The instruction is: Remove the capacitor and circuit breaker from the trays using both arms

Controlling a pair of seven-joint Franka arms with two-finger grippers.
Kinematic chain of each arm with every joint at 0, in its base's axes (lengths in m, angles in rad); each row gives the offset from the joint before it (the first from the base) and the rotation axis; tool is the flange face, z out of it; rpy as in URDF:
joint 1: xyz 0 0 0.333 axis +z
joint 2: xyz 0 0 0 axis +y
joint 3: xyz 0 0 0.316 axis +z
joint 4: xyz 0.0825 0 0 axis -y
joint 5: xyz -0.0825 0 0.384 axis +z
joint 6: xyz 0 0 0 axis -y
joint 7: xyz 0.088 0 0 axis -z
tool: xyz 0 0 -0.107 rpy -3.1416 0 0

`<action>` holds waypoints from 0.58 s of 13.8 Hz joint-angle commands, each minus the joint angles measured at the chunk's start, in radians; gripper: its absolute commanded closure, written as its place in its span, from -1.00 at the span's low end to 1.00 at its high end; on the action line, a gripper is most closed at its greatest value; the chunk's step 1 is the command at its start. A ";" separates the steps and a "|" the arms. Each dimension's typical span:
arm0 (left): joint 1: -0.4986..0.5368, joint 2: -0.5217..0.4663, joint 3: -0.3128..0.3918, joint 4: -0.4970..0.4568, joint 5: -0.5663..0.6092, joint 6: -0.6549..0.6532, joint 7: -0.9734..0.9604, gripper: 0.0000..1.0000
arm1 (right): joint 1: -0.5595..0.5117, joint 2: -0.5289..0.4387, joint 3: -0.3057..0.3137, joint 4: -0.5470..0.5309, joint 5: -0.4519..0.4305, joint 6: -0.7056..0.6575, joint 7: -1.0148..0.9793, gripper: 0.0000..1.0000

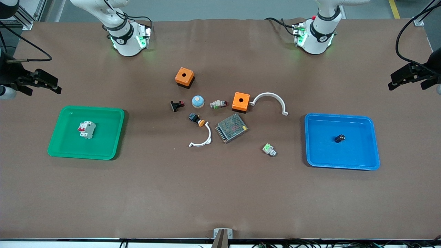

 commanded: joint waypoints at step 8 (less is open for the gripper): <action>0.011 0.021 0.010 0.015 -0.020 -0.009 -0.001 -1.00 | 0.004 -0.027 -0.007 -0.029 -0.012 -0.008 -0.005 -1.00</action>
